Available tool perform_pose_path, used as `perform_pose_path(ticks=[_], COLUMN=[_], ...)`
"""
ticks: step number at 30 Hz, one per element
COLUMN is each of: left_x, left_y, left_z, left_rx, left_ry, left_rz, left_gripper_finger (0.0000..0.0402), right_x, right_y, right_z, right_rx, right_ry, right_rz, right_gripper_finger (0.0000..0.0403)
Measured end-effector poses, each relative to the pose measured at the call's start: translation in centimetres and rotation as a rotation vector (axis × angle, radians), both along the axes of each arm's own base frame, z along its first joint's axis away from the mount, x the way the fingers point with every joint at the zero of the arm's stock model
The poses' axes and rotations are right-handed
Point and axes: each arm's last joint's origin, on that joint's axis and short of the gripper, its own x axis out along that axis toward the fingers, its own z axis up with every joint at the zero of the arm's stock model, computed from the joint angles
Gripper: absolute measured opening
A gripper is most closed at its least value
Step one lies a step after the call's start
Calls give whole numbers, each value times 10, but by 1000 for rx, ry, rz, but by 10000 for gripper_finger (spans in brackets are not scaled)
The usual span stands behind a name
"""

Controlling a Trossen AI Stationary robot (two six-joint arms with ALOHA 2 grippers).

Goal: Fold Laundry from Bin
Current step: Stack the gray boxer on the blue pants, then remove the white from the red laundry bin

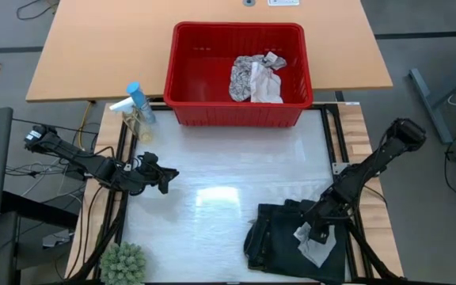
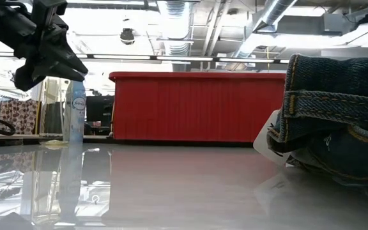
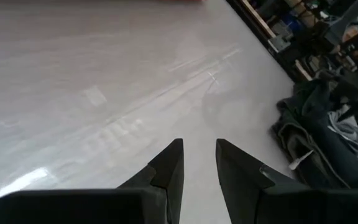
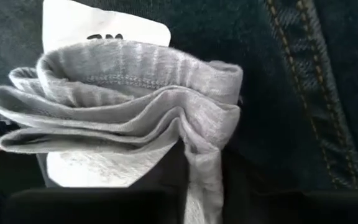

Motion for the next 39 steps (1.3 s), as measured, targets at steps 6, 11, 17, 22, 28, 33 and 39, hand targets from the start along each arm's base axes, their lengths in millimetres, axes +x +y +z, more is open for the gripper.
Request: perform_pose_path(ticks=[6, 11, 17, 22, 28, 33, 39], left_x=[1, 1, 1, 4, 8, 15, 22], left_y=[0, 0, 1, -1, -4, -9, -10], left_z=[2, 2, -1, -4, -2, 11, 38], left_rx=[15, -5, -51, -69, -120, -128, -120], left_ry=[-10, -23, -38, -22, -46, -163, -415], left_rz=[-13, 8, 82, 78, 38, -59, -65], left_gripper_finger=[96, 132, 161, 165, 165, 165, 165], right_x=[1, 3, 9, 18, 31, 51, 85], right_y=[0, 0, 0, -2, -8, -22, -70], right_z=[3, 9, 23, 37, 54, 77, 121], right_rx=[-9, -43, -129, -161, -216, -290, -513], right_ry=[-28, -47, -119, -197, -312, -453, -695], right_rz=[15, 21, -16, -40, -77, -141, -424], right_gripper_finger=[167, 200, 209, 206, 205, 205, 205])
